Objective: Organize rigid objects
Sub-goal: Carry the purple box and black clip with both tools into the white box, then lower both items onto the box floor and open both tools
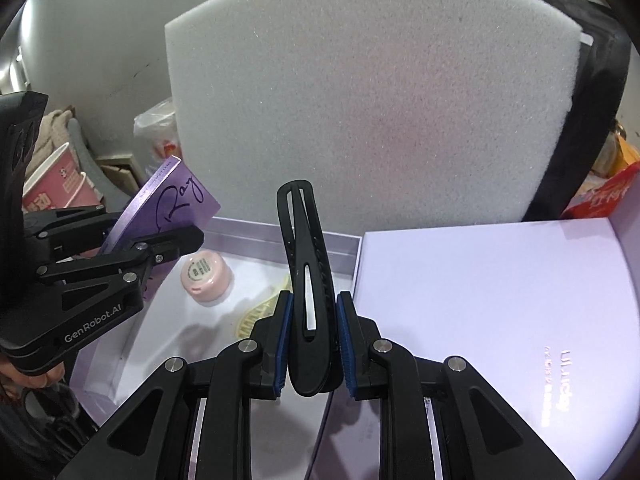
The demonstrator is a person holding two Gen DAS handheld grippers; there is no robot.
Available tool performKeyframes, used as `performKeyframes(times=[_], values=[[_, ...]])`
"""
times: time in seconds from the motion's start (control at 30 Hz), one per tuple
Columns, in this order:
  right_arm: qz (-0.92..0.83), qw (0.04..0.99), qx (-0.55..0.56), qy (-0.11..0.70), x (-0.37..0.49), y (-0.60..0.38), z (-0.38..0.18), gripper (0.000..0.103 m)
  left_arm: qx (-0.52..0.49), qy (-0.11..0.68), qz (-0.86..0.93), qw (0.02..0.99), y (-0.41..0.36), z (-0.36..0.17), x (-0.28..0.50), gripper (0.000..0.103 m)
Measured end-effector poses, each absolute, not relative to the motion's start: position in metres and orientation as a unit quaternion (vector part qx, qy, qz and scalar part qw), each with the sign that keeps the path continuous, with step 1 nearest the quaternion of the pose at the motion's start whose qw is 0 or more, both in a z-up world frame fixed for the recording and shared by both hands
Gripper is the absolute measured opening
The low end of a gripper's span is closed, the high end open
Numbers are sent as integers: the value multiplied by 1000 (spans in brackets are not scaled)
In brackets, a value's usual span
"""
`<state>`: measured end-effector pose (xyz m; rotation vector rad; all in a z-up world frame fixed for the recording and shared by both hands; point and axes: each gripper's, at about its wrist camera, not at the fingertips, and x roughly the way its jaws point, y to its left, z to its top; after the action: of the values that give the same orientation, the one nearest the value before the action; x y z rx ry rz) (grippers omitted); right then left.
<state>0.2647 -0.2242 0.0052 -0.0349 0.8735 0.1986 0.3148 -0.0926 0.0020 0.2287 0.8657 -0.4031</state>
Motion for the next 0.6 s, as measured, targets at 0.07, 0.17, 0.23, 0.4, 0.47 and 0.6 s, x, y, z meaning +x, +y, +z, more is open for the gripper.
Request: performKeyframes(times=[0.07,0.17,0.23,0.4,0.47,0.6], values=[[98,899,-15,427,267,-224,3,22,108,419,-192,881,-93,0,316,15],[96,897,-14,431,268,-224,2,22,109,416,-194,882,-94,0,315,15],[93,897,-13,432,268,-224,3,22,115,418,-191,881,-96,0,314,15],[86,899,-20,429,269,-220,6,32,120,422,-176,881,-97,4,312,15],[85,900,-19,427,266,-221,9,33,124,421,-171,882,-97,5,310,15],[82,902,-20,423,260,-222,14,38,124,424,-165,882,-95,9,304,15]])
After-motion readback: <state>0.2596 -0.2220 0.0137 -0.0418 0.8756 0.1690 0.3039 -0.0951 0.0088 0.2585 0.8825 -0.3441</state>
